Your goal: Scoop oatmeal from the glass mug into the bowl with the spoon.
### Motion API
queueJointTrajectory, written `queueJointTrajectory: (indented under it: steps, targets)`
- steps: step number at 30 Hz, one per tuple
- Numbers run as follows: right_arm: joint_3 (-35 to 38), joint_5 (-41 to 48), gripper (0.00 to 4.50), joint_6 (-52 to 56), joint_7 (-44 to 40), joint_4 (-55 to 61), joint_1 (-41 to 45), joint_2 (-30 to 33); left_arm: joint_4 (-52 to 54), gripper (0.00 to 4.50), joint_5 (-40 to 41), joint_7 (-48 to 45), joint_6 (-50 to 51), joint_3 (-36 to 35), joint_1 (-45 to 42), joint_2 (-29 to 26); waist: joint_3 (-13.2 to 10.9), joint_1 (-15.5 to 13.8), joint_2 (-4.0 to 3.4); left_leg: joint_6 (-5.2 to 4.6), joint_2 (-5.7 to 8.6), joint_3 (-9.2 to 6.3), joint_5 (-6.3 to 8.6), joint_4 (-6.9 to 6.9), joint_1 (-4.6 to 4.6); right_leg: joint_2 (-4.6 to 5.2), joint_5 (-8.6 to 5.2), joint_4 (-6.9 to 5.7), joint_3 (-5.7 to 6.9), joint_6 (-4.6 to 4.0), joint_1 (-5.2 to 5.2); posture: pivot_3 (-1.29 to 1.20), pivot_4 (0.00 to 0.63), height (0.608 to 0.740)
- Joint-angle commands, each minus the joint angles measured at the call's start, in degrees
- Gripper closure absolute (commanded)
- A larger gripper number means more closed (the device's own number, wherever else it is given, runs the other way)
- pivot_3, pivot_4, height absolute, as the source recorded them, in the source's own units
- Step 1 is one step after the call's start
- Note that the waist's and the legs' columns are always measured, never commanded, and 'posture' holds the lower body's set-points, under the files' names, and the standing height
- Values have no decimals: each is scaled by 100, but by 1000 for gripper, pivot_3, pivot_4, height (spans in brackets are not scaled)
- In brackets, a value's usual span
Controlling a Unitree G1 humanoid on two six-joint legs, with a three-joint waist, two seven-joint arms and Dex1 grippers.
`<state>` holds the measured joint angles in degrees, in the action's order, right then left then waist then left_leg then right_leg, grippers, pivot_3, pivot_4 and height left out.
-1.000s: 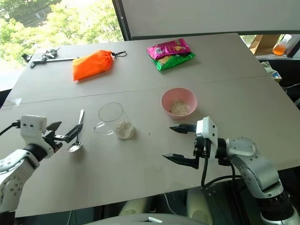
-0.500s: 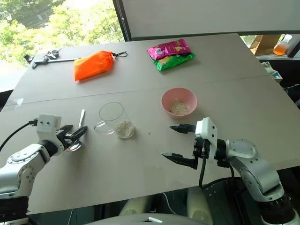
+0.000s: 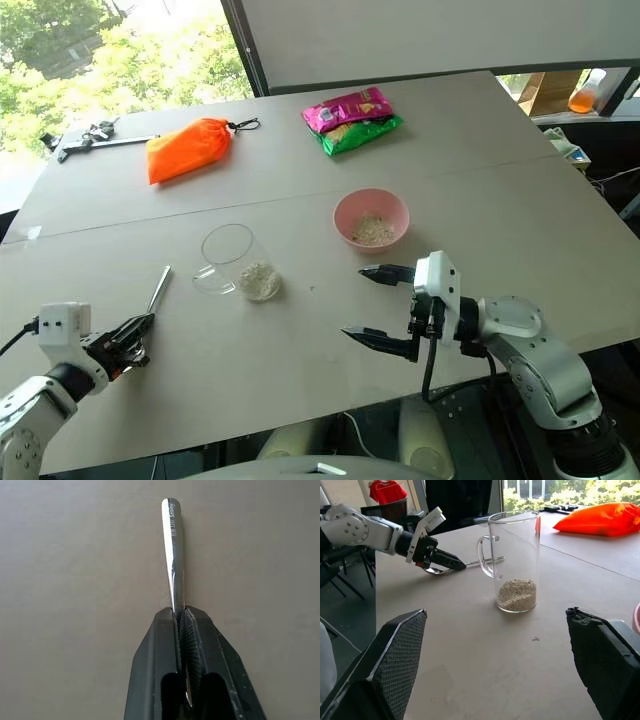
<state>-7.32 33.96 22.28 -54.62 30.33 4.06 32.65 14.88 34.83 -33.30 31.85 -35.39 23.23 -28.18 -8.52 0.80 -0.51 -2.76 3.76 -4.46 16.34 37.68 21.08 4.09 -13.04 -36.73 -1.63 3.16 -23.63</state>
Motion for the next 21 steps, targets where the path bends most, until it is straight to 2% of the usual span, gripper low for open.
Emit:
queueJointTrajectory:
  steps: [1,4,8,9,14,21]
  targets:
    - [11,59,0,-58,-74,47,114,-12,-55,4397,2,-289,-866,-153,449,543,4,-19,8,-1,0,0,1,0,1,1,0,2,0,0,1,0,150,740]
    - [-5,89,0,-48,-148,-37,203,2,526,4397,-26,-372,-1621,0,821,1152,7,-34,30,-3,0,-2,2,1,3,3,0,6,4,0,1,0,150,740]
    - [-72,97,0,-50,-225,-141,296,-41,1258,4397,-124,-461,-2108,482,1234,1578,3,-73,89,-6,-1,-7,4,2,13,4,0,14,10,0,4,0,150,740]
    - [-79,129,0,-22,-229,-171,323,-64,1534,4397,-249,-597,-2251,781,1426,1624,3,-89,95,-6,-1,-12,4,8,19,3,0,15,15,-1,3,0,150,740]
    - [-81,287,0,238,-183,-212,360,-101,2063,4397,-684,-1058,-2817,1631,1987,1499,-3,-151,109,-11,-2,-30,7,40,62,3,-7,27,38,-13,-10,0,150,740]
    - [-109,302,0,501,12,-170,188,-165,1971,4397,-524,-1337,-3026,1722,2011,1068,-9,-161,108,-15,-1,-46,9,52,77,2,-13,28,61,-23,-12,0,150,740]
